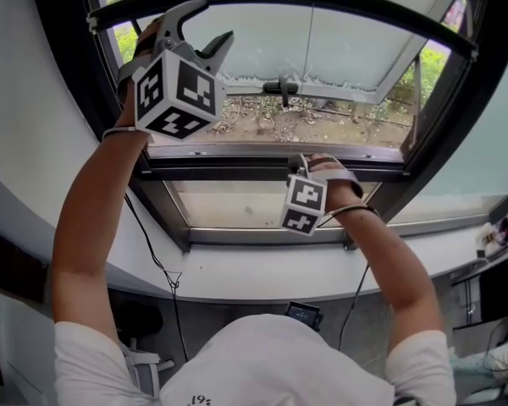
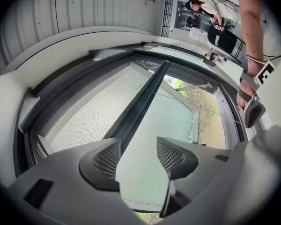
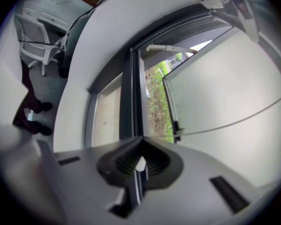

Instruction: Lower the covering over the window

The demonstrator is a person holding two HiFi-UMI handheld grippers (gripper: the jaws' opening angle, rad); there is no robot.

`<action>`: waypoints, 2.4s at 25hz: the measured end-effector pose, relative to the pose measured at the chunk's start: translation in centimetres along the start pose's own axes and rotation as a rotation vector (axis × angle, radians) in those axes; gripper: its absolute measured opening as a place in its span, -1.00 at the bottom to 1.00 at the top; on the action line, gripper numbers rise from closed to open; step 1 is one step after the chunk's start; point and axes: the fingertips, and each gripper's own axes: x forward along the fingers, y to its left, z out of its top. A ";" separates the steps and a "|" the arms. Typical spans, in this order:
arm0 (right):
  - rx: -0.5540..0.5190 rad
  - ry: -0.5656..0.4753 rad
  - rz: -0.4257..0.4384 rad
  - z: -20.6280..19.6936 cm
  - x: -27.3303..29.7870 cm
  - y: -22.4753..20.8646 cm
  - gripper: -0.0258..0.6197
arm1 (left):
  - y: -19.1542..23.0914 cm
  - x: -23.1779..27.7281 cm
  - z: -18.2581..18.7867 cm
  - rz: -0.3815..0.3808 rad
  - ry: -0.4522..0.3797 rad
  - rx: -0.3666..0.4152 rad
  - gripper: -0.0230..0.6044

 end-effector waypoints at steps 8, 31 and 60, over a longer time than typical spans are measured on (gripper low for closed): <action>-0.009 0.010 0.005 0.0 0.2 0.4 -0.85 | 0.0 0.8 -0.3 -0.010 0.020 0.016 -0.16; -0.011 0.002 0.047 0.3 0.5 3.4 -0.85 | -2.7 2.0 -0.9 -0.097 0.073 0.176 -0.14; 0.069 -0.056 0.150 0.1 3.8 10.6 -0.84 | -9.9 0.6 -5.2 -0.248 0.301 0.226 -0.37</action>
